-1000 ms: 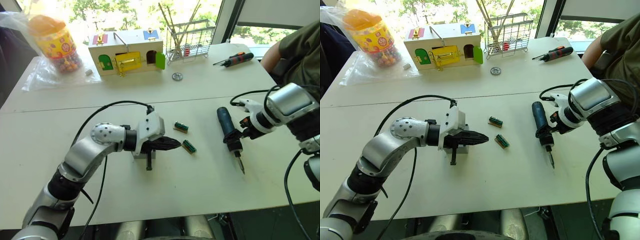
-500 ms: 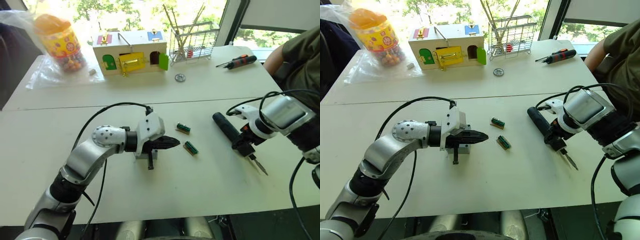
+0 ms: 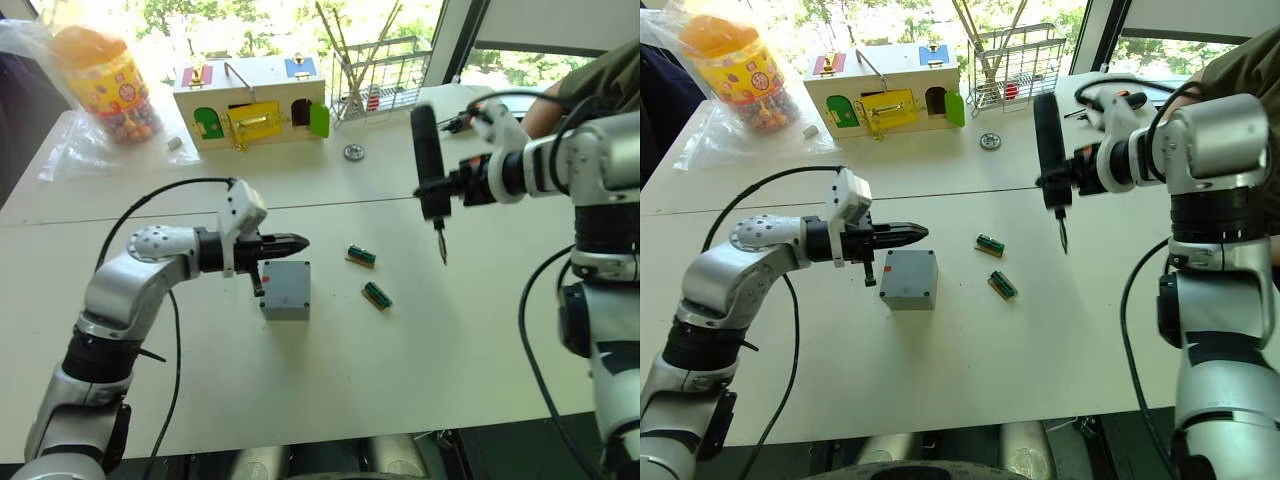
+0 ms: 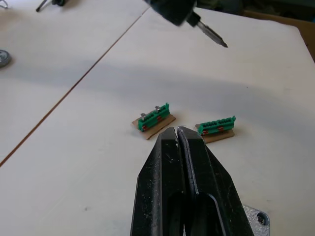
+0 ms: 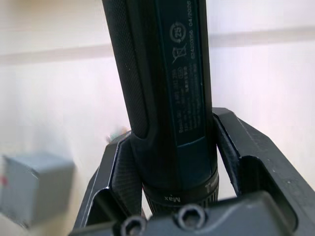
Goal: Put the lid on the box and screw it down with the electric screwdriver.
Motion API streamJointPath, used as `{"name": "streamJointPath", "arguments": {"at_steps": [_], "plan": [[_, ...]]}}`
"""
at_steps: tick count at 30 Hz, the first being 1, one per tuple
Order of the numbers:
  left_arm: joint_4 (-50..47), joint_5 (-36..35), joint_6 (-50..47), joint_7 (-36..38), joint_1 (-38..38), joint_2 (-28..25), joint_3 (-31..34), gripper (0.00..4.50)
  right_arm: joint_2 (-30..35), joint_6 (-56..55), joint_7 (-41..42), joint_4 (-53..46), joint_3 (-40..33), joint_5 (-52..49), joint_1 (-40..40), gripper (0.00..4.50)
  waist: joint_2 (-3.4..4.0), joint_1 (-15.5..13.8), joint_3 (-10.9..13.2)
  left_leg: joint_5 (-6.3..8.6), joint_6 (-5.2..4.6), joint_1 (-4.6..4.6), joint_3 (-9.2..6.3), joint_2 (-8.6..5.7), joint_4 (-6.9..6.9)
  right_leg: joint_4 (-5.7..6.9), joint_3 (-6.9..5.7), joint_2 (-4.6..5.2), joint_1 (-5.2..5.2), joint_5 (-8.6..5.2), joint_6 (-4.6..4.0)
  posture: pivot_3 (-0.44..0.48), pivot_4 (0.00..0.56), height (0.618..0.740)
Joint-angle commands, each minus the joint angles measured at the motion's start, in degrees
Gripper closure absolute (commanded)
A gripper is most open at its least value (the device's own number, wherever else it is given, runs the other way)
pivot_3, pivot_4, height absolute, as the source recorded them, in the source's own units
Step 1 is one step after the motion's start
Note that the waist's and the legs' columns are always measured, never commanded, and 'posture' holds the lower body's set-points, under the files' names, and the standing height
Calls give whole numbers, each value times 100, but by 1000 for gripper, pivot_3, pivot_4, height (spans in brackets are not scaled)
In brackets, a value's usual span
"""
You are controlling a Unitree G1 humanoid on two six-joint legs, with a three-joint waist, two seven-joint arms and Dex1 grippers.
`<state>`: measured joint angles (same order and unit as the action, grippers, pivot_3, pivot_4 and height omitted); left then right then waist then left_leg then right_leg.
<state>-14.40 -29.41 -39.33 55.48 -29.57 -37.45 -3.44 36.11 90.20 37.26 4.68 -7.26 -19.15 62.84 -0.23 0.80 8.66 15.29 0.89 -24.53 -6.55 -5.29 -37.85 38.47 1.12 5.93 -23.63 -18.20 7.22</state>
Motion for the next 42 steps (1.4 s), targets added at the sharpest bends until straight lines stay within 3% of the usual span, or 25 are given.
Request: {"name": "streamJointPath", "arguments": {"at_steps": [1, 6, 11, 20, 23, 25, 42], "plan": [[19, -20, -47, 327, -36, -405, 78, 4500, -883, -673, -637, -1603, -1396, -226, -296, 2607, 2, 13, 0, 0, 0, 1, 2, 0, -7, 2, 2, -2, 3, 0, 1, 0, 150, 740], [-49, 112, -182, 507, -7, -844, -107, 4500, -2341, -1439, -823, -3174, -1935, -1031, -1235, 2607, 4, 21, 1, -5, 8, 12, 4, 1, -16, 63, 15, -4, -10, 0, 1, 0, 150, 740], [-497, 189, -408, 457, 500, -1220, -166, 4500, -3177, -2676, -1141, -3832, -1185, -1099, -2190, 2607, 6, 113, 1, -5, 8, 11, 6, -4, -8, 75, 17, -5, -15, 0, 1, 0, 150, 740], [-668, 287, -381, 45, 856, -1097, -174, 4500, -3212, -4572, -975, -3303, 322, -632, -3241, 2607, 6, 177, 1, -6, 9, 14, 3, -3, -7, 74, 15, -11, -19, 0, 0, 0, 150, 740], [-695, 243, -410, 15, 884, -1062, -160, 3755, -3196, -4917, -990, -3178, 618, -552, -3332, 2607, 6, 175, 1, -6, 9, 14, 3, -4, -6, 73, 14, -10, -18, 0, 0, 0, 150, 740], [-720, 206, -445, 9, 884, -1054, -135, 2824, -3201, -5027, -1005, -3150, 748, -567, -3377, 2607, 6, 175, 1, -6, 9, 14, 3, -4, -7, 73, 14, -10, -18, 0, 0, 0, 150, 740], [-583, 483, -248, 174, 923, -1148, -392, 2824, -3361, -5881, -1257, -2701, 1409, -369, -3701, 2607, 7, 171, 0, -5, 9, 21, 1, -3, -7, 73, 14, -13, -12, 1, 2, 0, 150, 740]]}}
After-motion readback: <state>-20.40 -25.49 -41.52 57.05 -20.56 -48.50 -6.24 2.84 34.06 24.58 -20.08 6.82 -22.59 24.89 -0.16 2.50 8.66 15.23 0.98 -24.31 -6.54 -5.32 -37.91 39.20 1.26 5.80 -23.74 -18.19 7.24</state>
